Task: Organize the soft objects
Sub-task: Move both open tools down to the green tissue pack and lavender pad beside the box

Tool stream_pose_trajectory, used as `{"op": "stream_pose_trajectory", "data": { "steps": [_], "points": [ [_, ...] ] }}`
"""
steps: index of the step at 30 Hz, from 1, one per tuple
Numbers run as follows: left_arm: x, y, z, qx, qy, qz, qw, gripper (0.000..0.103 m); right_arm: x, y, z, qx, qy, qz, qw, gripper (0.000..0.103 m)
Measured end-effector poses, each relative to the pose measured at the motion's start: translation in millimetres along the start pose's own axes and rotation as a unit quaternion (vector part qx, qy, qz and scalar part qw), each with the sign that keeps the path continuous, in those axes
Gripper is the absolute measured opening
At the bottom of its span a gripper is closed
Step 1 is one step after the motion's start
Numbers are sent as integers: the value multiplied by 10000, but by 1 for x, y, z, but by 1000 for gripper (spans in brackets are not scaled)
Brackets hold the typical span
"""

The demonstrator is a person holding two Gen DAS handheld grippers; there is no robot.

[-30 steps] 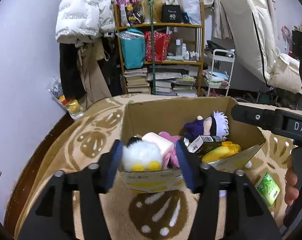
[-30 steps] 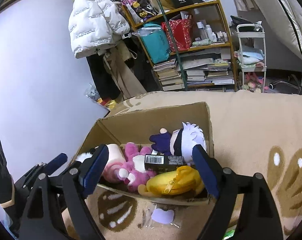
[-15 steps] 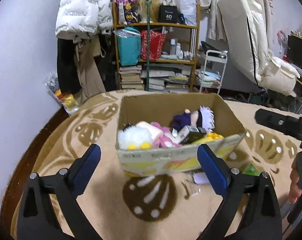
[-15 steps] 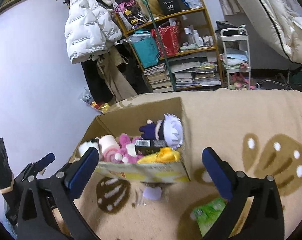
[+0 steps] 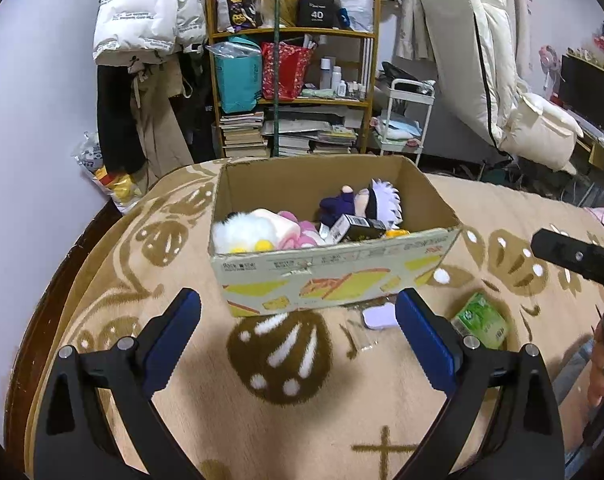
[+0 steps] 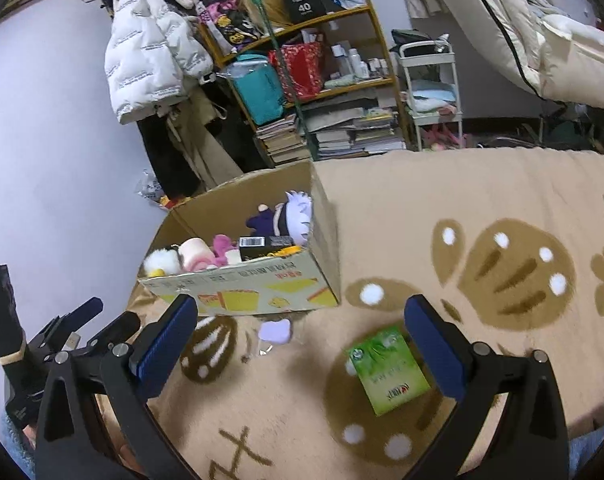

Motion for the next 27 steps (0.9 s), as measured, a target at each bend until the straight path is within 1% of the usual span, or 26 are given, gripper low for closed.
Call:
{"op": "stream_pose_trajectory", "data": {
  "steps": [4,8,13,17,22,27],
  "points": [
    [-8,-3,0,49,-50,105,9999,97,-4,-2,-1,5,-186,-14,9998,103],
    [-16,-6,10,204,-128,186,9995,97,-12,-4,0,97,-404,7,9991,103],
    [-27,-6,20,279,-188,300,9990,97,-20,-7,7,225,-680,20,9974,103],
    [-37,-6,32,412,-227,236,9986,97,-27,-9,12,272,-850,122,9959,103],
    [-62,-10,46,490,-297,546,9969,97,-36,-12,21,411,-919,314,9944,103],
    [-83,-17,61,653,-394,683,9947,97,-49,-18,32,620,-1002,590,9913,103]
  ]
}}
Point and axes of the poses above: each gripper's, at about its wrist camera, not at the fingertips, and z roughly the way its jaws point, x to its left, y to its top, the point moved 3 cm from there along z, roughly the way its jaws point, and after that the axes turned 15 degrees about y, right-handed, at the moved point
